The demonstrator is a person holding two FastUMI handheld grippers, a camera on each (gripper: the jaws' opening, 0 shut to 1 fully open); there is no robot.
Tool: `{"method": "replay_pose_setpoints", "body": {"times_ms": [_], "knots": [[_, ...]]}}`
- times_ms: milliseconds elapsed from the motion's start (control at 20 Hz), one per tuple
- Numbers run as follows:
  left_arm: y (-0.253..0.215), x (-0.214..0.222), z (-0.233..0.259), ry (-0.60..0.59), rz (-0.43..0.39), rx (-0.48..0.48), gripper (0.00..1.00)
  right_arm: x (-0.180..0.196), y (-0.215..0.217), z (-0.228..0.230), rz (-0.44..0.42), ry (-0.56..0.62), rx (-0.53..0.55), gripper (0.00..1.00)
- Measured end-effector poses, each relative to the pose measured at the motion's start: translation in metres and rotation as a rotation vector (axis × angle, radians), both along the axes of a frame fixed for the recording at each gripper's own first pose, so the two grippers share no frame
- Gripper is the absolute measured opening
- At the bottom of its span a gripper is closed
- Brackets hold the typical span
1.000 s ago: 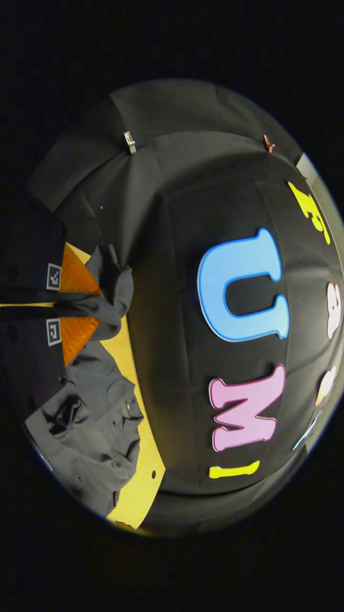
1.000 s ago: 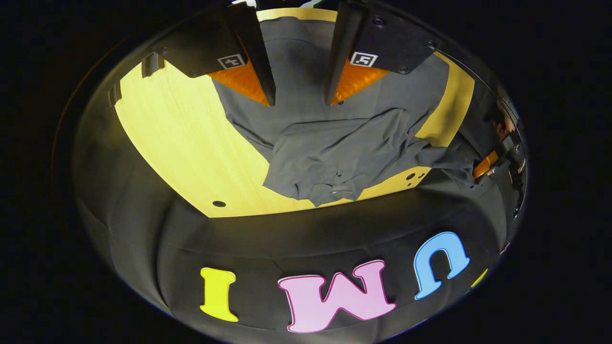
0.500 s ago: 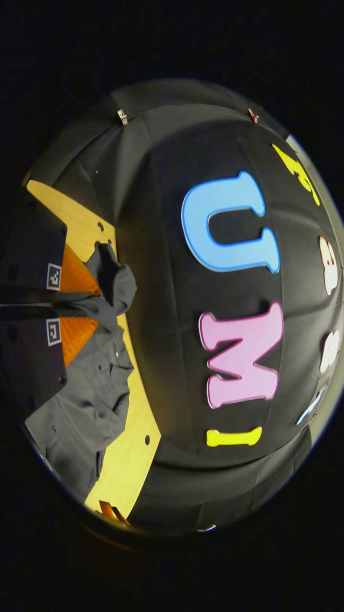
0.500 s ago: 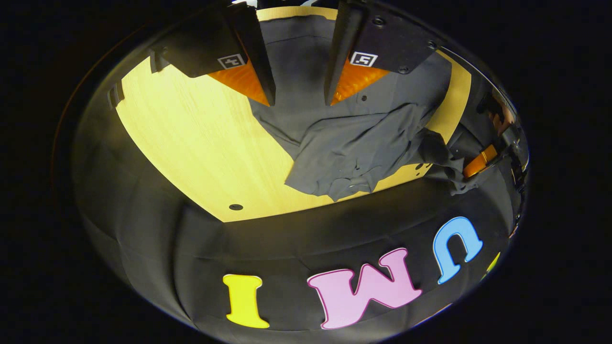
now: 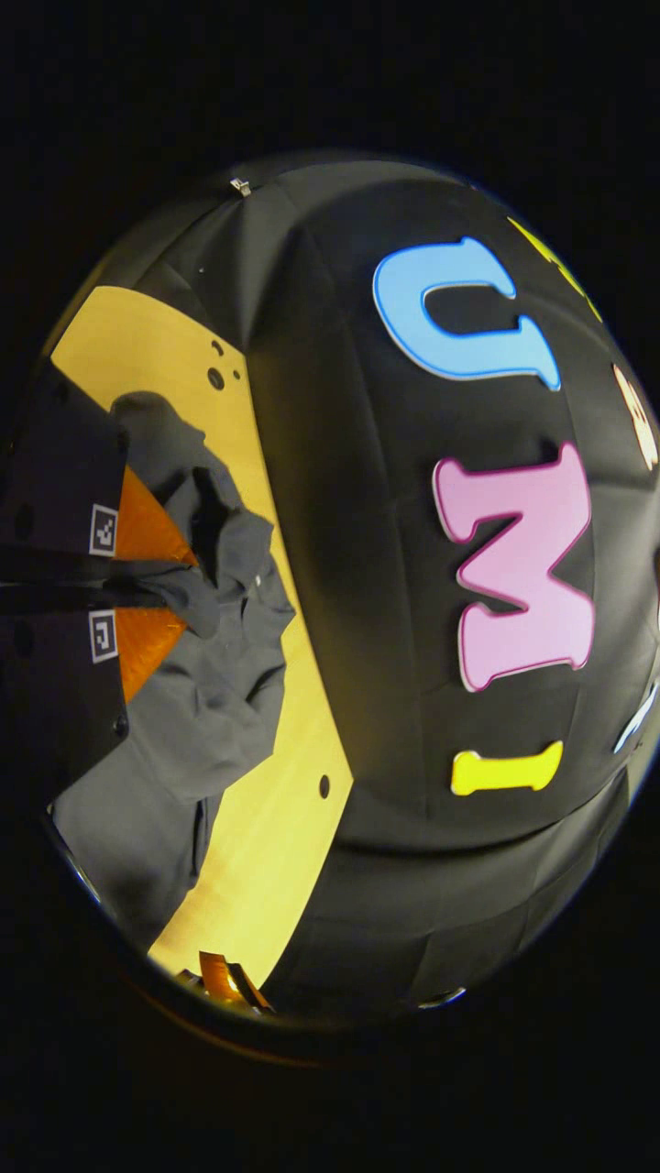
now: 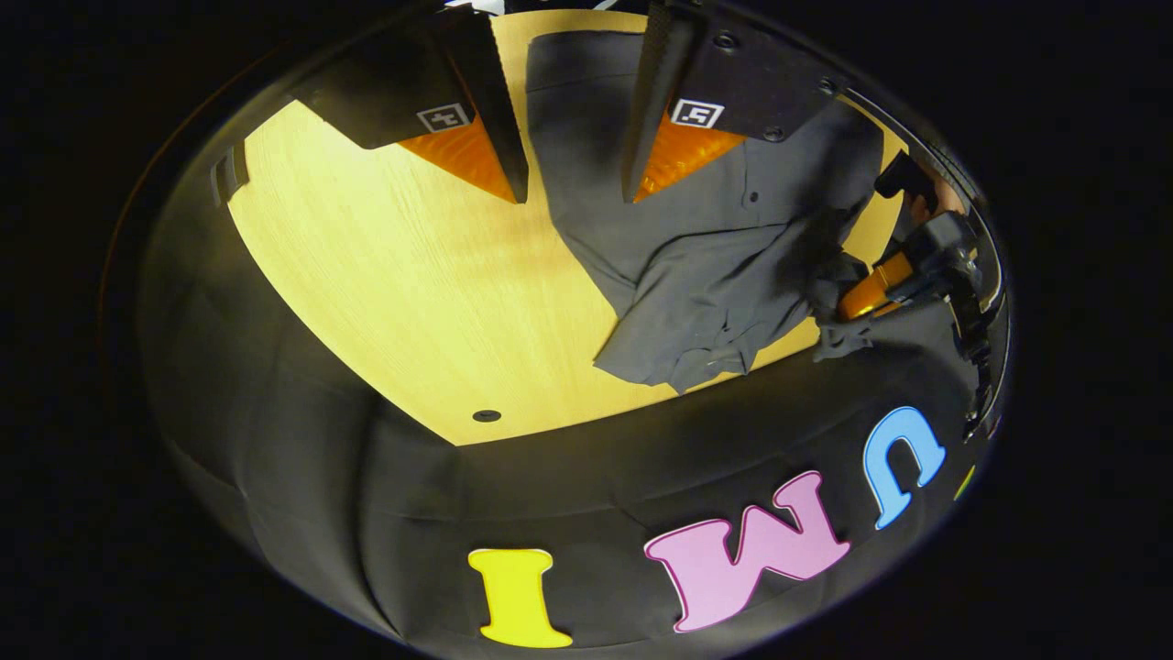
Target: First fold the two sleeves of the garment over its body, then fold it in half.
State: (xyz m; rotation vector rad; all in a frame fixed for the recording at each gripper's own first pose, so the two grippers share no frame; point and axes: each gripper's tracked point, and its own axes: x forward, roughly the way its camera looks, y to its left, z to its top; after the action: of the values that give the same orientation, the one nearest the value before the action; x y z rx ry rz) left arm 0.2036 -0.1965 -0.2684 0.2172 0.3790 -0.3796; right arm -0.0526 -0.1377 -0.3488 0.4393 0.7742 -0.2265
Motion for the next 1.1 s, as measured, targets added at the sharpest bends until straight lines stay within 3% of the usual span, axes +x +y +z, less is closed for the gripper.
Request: {"method": "replay_pose_setpoints", "body": {"times_ms": [300, 600, 650, 700, 800, 900, 950, 1050, 1100], "knots": [[-0.057, -0.001, -0.049, 0.036, -0.058, 0.112, 0.07, 0.0, -0.027, -0.025, 0.028, 0.03, 0.007, 0.64], [-0.084, -0.007, -0.089, 0.098, -0.02, 0.083, 0.1, 0.003, -0.044, -0.044, 0.068, 0.051, 0.01, 0.64], [-0.087, -0.008, -0.093, 0.115, -0.014, 0.078, 0.07, 0.002, -0.045, -0.046, 0.075, 0.056, 0.013, 0.64], [-0.091, -0.009, -0.098, 0.13, -0.01, 0.07, 0.16, 0.002, -0.046, -0.048, 0.081, 0.059, 0.014, 0.64], [-0.098, -0.011, -0.102, 0.157, -0.008, 0.047, 0.18, 0.004, -0.048, -0.052, 0.092, 0.064, 0.021, 0.64], [-0.106, -0.018, -0.105, 0.189, -0.022, 0.016, 0.27, 0.004, -0.049, -0.054, 0.099, 0.067, 0.026, 0.64], [-0.109, -0.02, -0.106, 0.204, -0.03, -0.006, 0.24, 0.005, -0.049, -0.056, 0.102, 0.068, 0.03, 0.64], [-0.118, -0.028, -0.103, 0.231, -0.054, -0.056, 0.51, 0.006, -0.048, -0.055, 0.107, 0.066, 0.033, 0.64], [-0.124, -0.033, -0.101, 0.244, -0.065, -0.087, 0.6, 0.006, -0.047, -0.055, 0.11, 0.067, 0.035, 0.64]]}}
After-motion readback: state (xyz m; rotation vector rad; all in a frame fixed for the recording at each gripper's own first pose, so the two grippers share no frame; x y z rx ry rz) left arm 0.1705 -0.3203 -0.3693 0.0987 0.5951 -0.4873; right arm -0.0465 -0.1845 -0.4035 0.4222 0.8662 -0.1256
